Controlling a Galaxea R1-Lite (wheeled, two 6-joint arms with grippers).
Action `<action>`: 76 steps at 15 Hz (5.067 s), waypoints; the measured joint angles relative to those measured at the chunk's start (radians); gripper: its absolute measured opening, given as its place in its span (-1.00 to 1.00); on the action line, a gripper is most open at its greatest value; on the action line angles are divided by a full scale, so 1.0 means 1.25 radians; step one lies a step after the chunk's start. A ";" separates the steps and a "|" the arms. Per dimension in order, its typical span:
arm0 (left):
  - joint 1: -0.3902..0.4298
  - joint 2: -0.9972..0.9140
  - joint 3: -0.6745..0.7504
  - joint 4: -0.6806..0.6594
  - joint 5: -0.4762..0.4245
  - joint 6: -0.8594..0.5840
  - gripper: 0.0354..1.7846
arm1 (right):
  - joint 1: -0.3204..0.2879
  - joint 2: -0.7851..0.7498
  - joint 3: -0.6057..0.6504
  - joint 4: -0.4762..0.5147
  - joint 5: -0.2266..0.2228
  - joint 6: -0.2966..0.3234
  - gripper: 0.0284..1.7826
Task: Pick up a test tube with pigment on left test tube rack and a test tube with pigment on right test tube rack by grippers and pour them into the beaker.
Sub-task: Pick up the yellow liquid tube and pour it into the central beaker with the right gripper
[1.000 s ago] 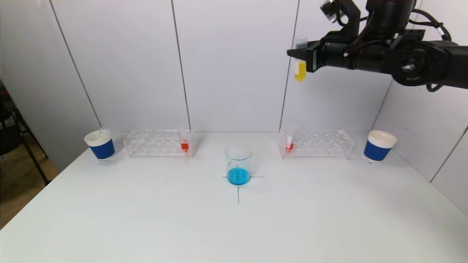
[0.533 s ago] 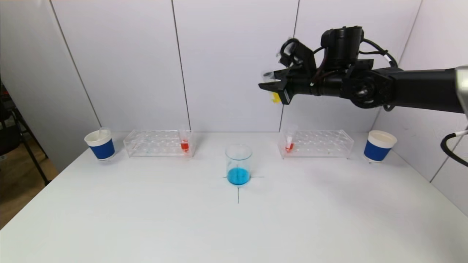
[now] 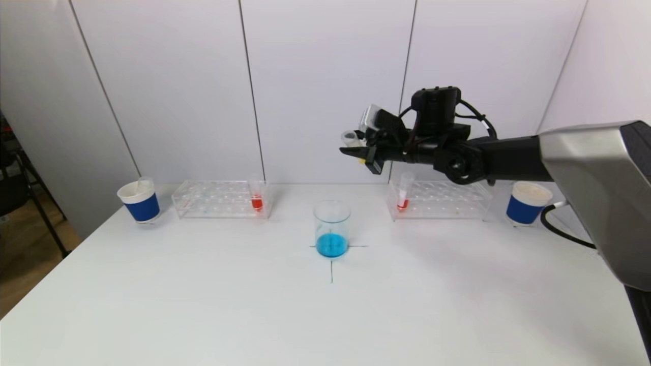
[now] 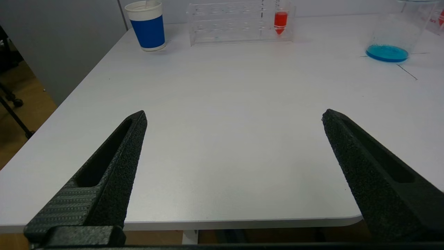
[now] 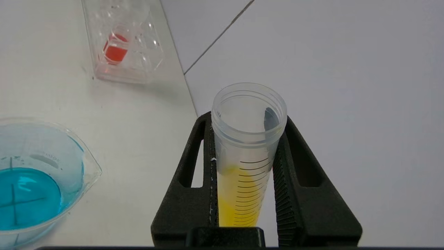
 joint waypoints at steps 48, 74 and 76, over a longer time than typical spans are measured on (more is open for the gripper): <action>0.000 0.000 0.000 0.000 0.000 0.000 0.98 | 0.025 0.028 0.257 -0.366 0.098 -0.598 -0.45; 0.000 0.000 0.000 0.000 0.000 0.000 0.98 | 0.025 0.026 0.240 -0.354 0.037 -0.819 -0.45; 0.000 0.000 0.000 0.000 0.000 0.000 0.98 | 0.027 0.025 0.237 -0.355 0.034 -0.837 -0.45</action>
